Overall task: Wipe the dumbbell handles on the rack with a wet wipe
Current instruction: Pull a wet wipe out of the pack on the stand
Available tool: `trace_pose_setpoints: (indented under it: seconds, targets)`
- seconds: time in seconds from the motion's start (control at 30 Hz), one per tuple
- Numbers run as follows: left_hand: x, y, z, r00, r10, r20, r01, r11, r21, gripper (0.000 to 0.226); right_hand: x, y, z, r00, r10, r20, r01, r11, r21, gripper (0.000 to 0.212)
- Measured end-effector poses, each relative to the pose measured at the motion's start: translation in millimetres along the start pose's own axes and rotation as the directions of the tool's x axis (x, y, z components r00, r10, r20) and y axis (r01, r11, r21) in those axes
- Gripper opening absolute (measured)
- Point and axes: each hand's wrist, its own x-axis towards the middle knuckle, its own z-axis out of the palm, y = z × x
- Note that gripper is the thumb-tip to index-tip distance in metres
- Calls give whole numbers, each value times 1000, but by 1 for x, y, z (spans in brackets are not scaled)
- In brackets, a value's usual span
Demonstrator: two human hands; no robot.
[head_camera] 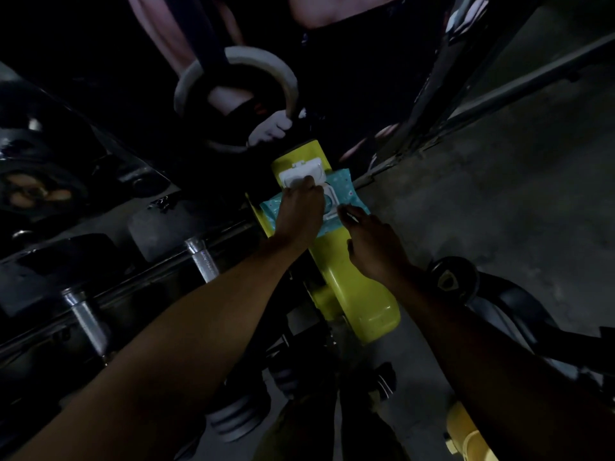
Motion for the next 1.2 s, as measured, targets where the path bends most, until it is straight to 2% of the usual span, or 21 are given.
trace_pose_setpoints:
  seconds: [0.07, 0.2, 0.23, 0.4, 0.43, 0.5, 0.57, 0.67, 0.77, 0.83, 0.93, 1.1, 1.2]
  targets:
    - [-1, -4, -1, 999, 38, -31, -38, 999, 10, 11, 1, -1, -1, 1000, 3, -13, -3, 1000, 3, 74]
    - [-2, -10, 0, 986, 62, -153, -104, 953, -286, 23, 1, -2, -2, 1000, -9, -27, 9, 1000, 1, 72]
    - [-1, -12, 2, 987, 73, -144, -115, 942, -314, 22, 1, -2, -1, 999, -11, -31, 11, 1000, -5, 72]
    - [2, -14, -1, 990, 140, -30, -143, 965, -221, 14, 1, -3, 3, 999, -5, -50, 4, 1000, -19, 68]
    - [2, -16, -1, 990, 127, -60, -139, 954, -265, 12, 0, -4, 2, 999, -1, -51, 0, 1000, -19, 68]
    - [0, -17, -3, 996, 14, -85, -50, 898, -437, 5, 0, -4, 1, 998, 7, -56, -8, 1000, -20, 68]
    - [-3, -16, -3, 997, -45, -66, 5, 865, -502, 8, -1, -5, 0, 998, 10, -61, -11, 1000, -26, 67]
    - [-4, -13, -1, 994, -103, -35, 70, 849, -523, 10, 1, -6, 0, 997, 8, -71, -10, 1000, -22, 65]
    - [0, -7, -4, 994, -103, -35, 75, 885, -459, 3, 3, -5, -1, 997, 2, -81, -3, 1000, -11, 63]
    - [-1, -4, -6, 997, -60, -51, 35, 915, -401, 9, 6, -7, -2, 996, -2, -90, 2, 1000, -2, 65]
    - [0, -4, -5, 992, -90, -85, 45, 902, -429, 2, 12, -10, -5, 994, 7, -111, -6, 1000, 7, 69]
    - [3, 10, -11, 981, -186, 57, 192, 878, -439, 24, 29, -14, -11, 988, 57, -145, -39, 991, 124, 63]
    - [1, 13, -12, 983, -173, 68, 186, 907, -378, 30, 42, -13, -14, 988, 68, -138, -50, 990, 128, 65]
